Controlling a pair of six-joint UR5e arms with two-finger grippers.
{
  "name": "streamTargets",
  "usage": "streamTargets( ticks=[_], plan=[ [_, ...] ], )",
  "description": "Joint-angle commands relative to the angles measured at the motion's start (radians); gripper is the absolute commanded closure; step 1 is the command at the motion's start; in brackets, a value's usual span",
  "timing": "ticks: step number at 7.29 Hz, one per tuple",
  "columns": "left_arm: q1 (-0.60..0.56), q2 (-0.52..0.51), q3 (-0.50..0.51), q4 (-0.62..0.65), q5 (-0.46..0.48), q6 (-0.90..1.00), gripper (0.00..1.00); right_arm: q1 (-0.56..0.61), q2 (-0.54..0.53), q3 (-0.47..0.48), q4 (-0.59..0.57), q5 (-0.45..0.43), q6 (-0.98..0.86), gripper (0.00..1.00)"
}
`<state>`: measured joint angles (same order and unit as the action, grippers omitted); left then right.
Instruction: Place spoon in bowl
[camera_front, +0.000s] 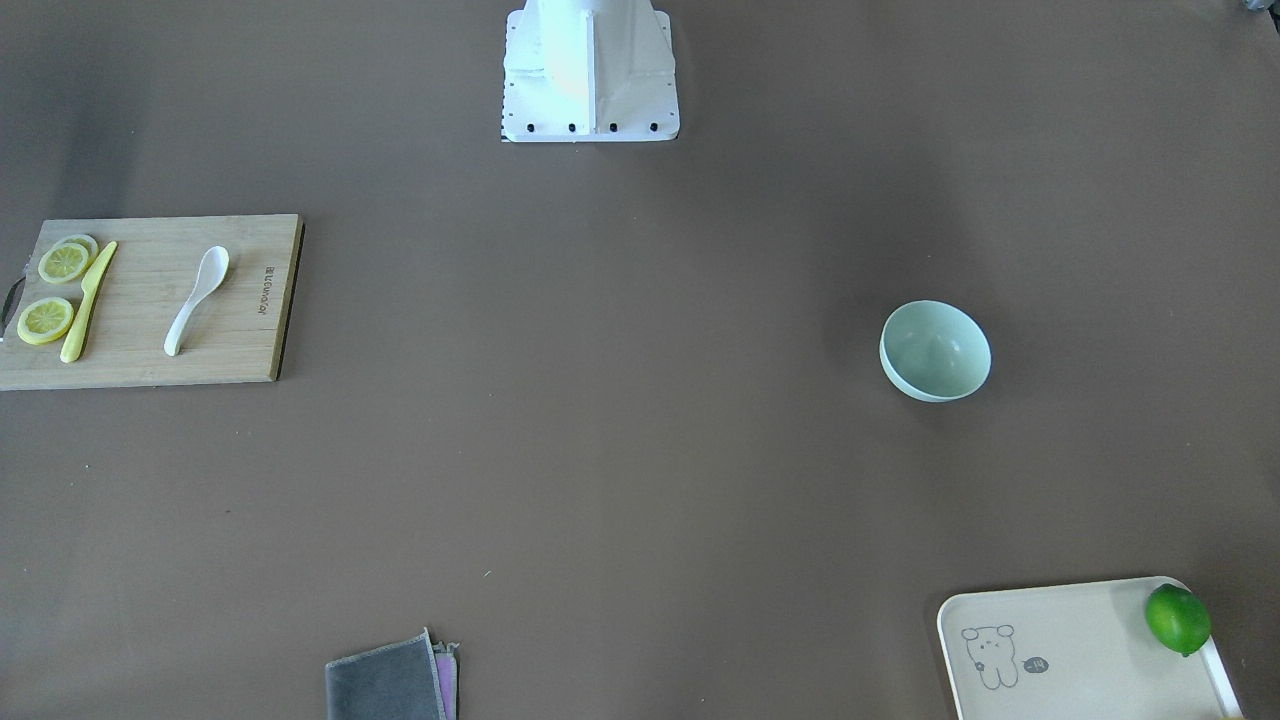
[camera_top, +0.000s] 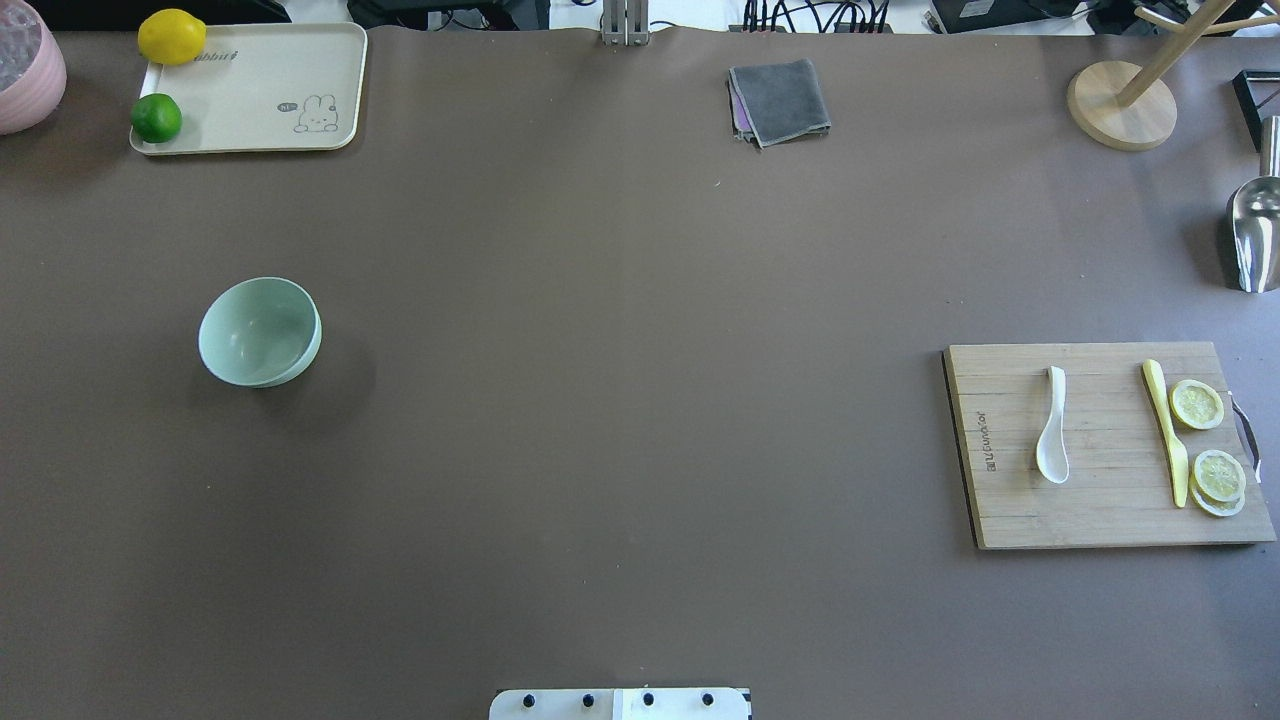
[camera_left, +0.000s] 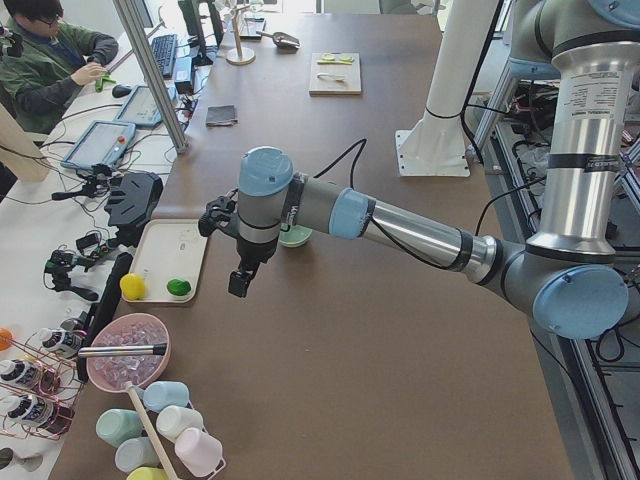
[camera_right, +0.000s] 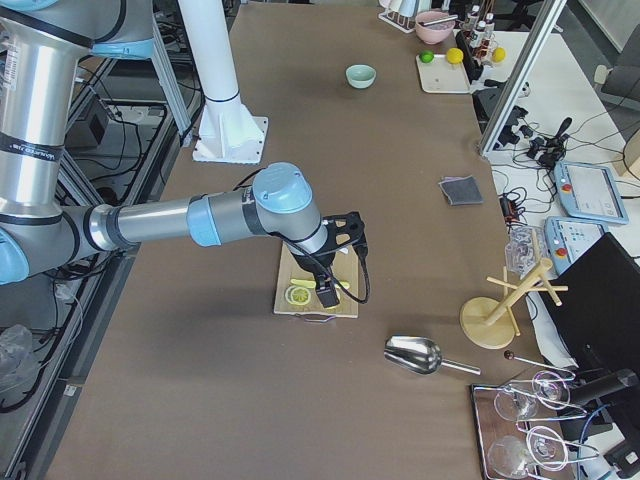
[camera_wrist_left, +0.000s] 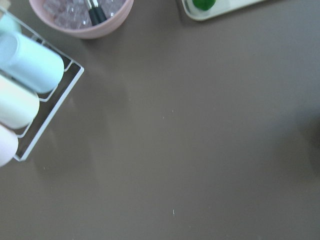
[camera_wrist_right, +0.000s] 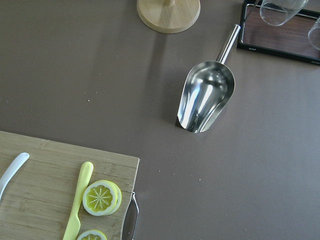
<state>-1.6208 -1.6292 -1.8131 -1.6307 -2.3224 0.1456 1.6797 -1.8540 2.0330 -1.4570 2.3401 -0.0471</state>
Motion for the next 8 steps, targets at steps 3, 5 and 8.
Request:
streamTargets(
  ticks=[3,5,8],
  plan=[
    [0.158,0.003,0.126,-0.297,-0.002,-0.251,0.01,-0.203,0.058,-0.017,0.064,-0.011,0.362,0.0],
    [0.284,0.003,0.155,-0.398,0.003,-0.482,0.01,-0.332,0.068,-0.019,0.179,-0.052,0.595,0.02],
    [0.519,-0.024,0.331,-0.856,0.014,-0.902,0.01,-0.496,0.068,-0.02,0.297,-0.174,0.839,0.03]
  ],
)
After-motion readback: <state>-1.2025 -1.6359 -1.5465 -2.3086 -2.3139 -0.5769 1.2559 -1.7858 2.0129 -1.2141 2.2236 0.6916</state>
